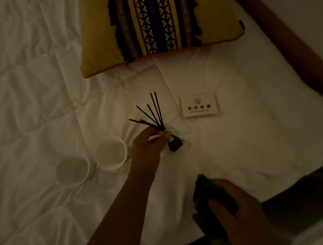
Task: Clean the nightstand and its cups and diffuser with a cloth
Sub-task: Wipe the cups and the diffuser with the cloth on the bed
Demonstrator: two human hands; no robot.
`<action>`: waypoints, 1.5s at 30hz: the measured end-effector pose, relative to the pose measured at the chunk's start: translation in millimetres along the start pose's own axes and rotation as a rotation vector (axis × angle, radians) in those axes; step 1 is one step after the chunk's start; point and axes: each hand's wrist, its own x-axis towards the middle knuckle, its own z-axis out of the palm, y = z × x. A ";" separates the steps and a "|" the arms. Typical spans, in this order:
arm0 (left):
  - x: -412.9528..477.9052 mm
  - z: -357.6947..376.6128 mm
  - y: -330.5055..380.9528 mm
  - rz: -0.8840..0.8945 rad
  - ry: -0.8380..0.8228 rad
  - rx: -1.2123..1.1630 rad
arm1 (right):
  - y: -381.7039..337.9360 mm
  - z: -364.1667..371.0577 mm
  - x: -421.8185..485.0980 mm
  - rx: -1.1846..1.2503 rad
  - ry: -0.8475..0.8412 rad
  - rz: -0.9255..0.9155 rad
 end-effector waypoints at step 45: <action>-93.1 -60.3 78.1 0.169 -0.073 0.103 | -32.2 106.1 0.6 -0.400 0.361 -0.811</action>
